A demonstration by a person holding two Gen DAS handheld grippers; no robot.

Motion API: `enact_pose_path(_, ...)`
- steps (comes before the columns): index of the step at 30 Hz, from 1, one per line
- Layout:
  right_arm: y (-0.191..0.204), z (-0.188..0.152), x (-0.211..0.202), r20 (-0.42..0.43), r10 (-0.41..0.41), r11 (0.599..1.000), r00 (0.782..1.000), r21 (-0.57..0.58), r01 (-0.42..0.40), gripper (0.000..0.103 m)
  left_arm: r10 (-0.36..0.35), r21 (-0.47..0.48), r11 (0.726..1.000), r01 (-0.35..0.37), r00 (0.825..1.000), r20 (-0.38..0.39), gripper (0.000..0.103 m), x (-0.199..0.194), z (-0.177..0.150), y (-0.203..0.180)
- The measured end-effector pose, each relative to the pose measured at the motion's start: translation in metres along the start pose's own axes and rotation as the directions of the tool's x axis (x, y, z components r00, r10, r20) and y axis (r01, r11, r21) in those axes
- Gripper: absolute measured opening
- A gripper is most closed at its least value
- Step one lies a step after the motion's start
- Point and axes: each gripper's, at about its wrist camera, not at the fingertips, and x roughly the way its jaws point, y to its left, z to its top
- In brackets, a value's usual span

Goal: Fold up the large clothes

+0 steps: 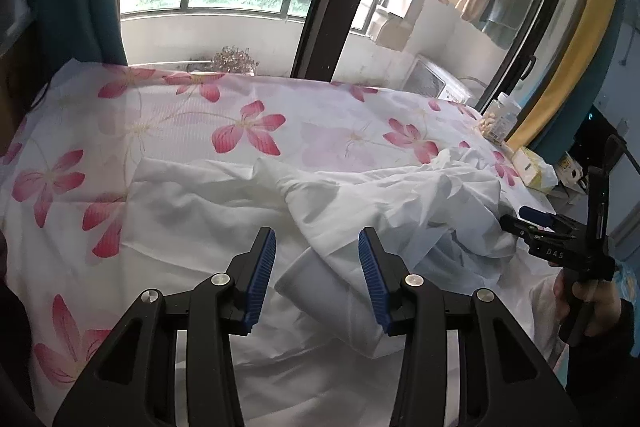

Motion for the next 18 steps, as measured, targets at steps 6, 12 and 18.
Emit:
enact_pose_path(6, -0.003, 0.001, -0.016, 0.032, 0.012, 1.000, 0.999, 0.020, -0.013, 0.072, -0.001, 0.007, 1.000, 0.001, 1.000, 0.012, 0.046, -0.006, -0.001, -0.003)
enact_pose_path(12, -0.005, 0.002, -0.033, 0.063, 0.024, 0.999, 0.998, 0.036, -0.027, 0.072, -0.008, 0.023, 1.000, 0.007, 0.999, 0.039, 0.046, -0.018, -0.003, -0.011)
enact_pose_path(18, -0.013, -0.004, -0.049, 0.086, 0.009, 0.998, 0.996, 0.055, -0.014, 0.073, -0.014, 0.034, 0.999, 0.012, 0.998, 0.067, 0.046, -0.034, -0.007, -0.015)
